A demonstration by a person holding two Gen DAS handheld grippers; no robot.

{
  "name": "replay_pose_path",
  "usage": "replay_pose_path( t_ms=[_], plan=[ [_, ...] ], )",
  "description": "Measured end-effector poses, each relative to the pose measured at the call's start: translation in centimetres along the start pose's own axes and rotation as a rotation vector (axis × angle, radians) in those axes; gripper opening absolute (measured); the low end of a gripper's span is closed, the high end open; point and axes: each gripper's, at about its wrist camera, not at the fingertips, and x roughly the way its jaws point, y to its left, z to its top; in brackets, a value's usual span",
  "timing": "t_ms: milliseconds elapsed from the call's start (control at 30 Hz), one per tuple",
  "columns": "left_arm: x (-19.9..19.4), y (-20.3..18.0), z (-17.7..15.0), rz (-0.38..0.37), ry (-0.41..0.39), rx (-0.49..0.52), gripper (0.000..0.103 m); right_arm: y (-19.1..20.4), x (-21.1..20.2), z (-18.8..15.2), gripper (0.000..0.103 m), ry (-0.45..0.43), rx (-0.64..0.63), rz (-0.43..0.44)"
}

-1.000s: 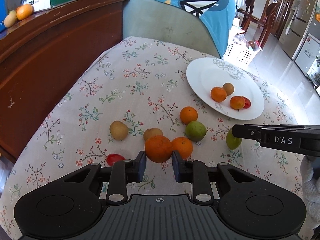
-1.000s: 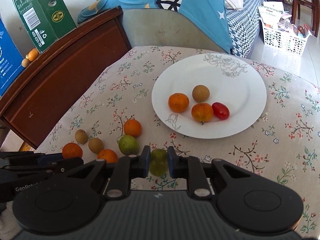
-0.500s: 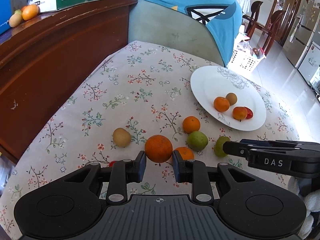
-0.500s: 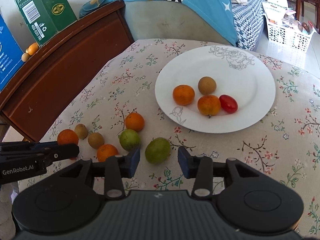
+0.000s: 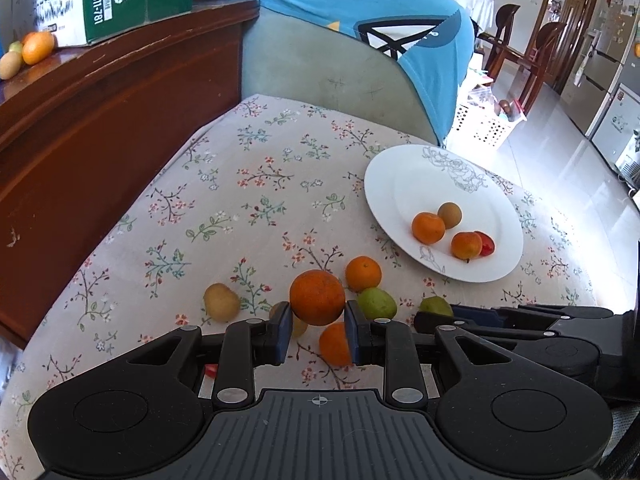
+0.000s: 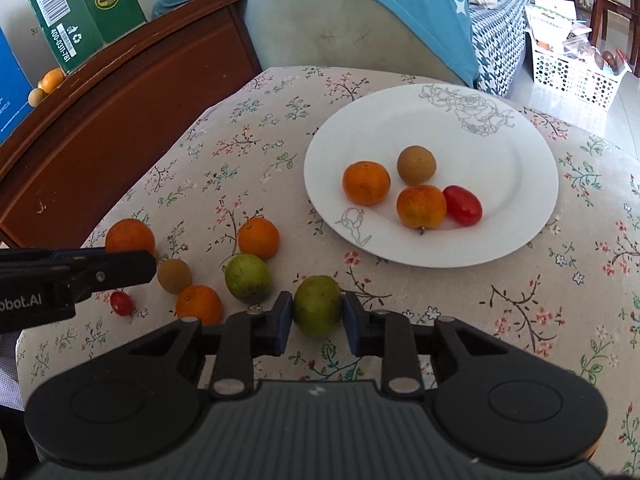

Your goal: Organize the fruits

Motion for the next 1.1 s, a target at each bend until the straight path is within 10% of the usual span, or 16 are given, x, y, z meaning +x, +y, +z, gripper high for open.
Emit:
replay_pose_path(
  t_ms=[367,1100],
  plan=[
    [1.2,-2.2,4.0,-0.065,-0.045,0.019,0.025,-3.5,-3.8,4.6,0.027,-0.142,0.068,-0.018],
    [9.9,-5.4,8.1,-0.105,0.034,0.088,0.026,-8.9,0.5,6.5,0.028,-0.084,0.198,-0.102]
  ],
)
